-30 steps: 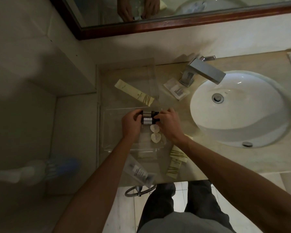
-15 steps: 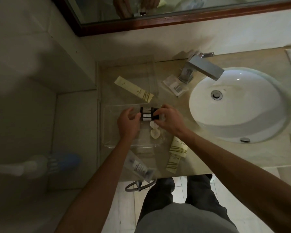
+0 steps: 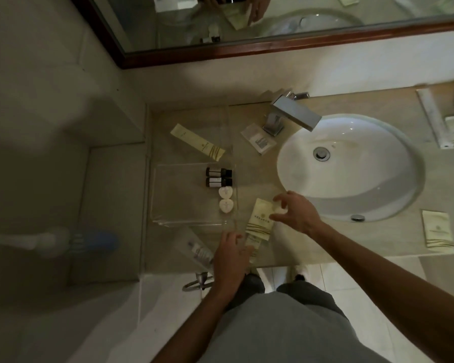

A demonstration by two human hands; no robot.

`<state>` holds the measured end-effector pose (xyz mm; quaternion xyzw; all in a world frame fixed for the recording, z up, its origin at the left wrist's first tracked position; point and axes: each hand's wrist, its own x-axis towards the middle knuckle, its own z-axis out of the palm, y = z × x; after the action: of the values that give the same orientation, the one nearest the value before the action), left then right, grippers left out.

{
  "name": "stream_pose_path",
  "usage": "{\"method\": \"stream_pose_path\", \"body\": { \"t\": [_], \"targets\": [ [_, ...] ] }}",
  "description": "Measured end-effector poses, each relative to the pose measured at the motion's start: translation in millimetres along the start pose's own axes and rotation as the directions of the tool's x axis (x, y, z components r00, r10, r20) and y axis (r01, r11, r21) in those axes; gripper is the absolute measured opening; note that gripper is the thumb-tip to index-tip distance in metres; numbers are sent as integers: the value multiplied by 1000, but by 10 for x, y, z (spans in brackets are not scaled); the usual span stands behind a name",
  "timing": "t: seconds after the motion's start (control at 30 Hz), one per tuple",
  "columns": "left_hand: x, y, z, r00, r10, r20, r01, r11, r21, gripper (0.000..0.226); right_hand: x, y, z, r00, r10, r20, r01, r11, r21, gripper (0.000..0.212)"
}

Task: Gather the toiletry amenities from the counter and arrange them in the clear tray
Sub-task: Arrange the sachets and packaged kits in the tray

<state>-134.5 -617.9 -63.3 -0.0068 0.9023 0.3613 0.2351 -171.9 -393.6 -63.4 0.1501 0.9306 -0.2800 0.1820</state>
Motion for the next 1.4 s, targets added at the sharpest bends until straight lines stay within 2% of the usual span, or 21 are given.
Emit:
{"method": "stream_pose_path", "body": {
  "t": [0.1,0.23,0.3,0.4,0.5,0.6,0.7,0.8,0.9,1.0,1.07,1.13,1.23,1.4],
  "targets": [
    [-13,69,229,996,-82,-28,81,997,-15,32,62,1,107,998,61,-11,-61,998,-13,40],
    [168,266,380,973,-186,-136,175,980,-93,24,134,-12,127,995,102,-10,-101,993,54,25],
    [240,313,426,960,-204,-192,192,978,-81,22,161,13,111,994,99,36,-102,988,118,17],
    [184,407,524,959,-176,-221,179,984,-3,23,132,136,20,994,97,42,-102,983,150,20],
    [16,556,717,971,-176,-162,181,983,15,27,-36,436,-102,992,126,5,-125,984,129,20],
    [-112,617,972,973,-216,-78,219,975,26,28,-252,790,-120,986,161,50,-164,983,85,20],
    [-178,651,1078,970,-233,-67,236,971,30,27,-363,925,-112,983,153,98,-159,986,60,18],
    [-177,676,965,962,-235,-136,239,971,13,33,-320,794,-182,997,81,4,-81,996,-24,27],
    [-192,561,720,921,-294,-254,287,956,-64,39,-146,471,-252,992,-123,-29,122,991,-57,34],
    [-231,322,532,885,-327,-332,320,944,-77,39,121,154,-271,941,-321,108,335,930,-150,41],
    [-260,201,466,883,-337,-325,337,940,-58,40,292,20,-248,887,-395,241,447,867,-222,46],
    [-276,149,442,893,-345,-291,358,934,-9,41,415,-51,-207,830,-430,356,536,794,-288,49],
    [-268,98,445,903,-345,-256,368,929,44,36,517,-59,-157,780,-416,468,594,729,-341,47],
    [-180,58,449,910,-360,-205,386,917,102,29,547,-14,-132,799,-421,429,571,754,-324,35]
  ]
}}
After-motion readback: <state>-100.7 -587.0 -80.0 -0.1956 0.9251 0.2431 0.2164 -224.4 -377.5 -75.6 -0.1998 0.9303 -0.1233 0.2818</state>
